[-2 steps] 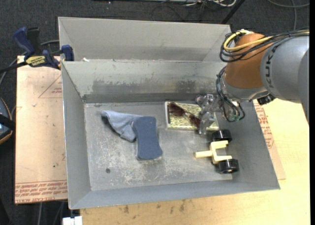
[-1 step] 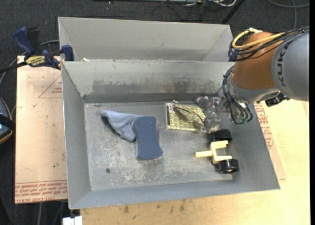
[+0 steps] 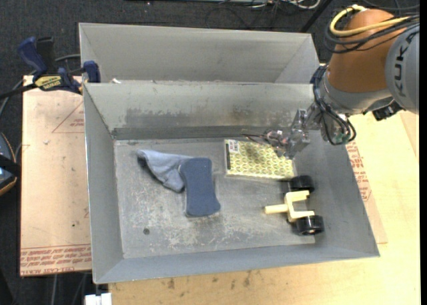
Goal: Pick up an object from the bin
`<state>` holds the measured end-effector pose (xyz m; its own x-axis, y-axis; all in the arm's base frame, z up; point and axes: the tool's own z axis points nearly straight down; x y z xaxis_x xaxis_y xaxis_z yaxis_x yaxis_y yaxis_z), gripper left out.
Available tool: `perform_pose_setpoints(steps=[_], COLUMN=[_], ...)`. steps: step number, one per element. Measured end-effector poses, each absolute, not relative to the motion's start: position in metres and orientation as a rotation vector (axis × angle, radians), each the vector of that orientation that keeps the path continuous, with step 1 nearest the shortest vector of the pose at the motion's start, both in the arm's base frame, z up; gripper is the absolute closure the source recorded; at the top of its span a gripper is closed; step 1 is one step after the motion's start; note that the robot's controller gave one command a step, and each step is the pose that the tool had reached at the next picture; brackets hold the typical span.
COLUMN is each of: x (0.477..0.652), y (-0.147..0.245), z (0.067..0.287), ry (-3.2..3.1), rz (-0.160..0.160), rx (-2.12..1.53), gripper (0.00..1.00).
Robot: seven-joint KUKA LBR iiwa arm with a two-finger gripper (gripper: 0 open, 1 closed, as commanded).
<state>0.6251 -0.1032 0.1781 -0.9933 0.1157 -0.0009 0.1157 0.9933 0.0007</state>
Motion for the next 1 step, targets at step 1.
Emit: perform_pose_setpoints(steps=[1], x=[0.6207], y=[-0.1327], z=[0.2237], ry=[3.134], rz=[0.0], rx=[0.159], gripper=[1.0])
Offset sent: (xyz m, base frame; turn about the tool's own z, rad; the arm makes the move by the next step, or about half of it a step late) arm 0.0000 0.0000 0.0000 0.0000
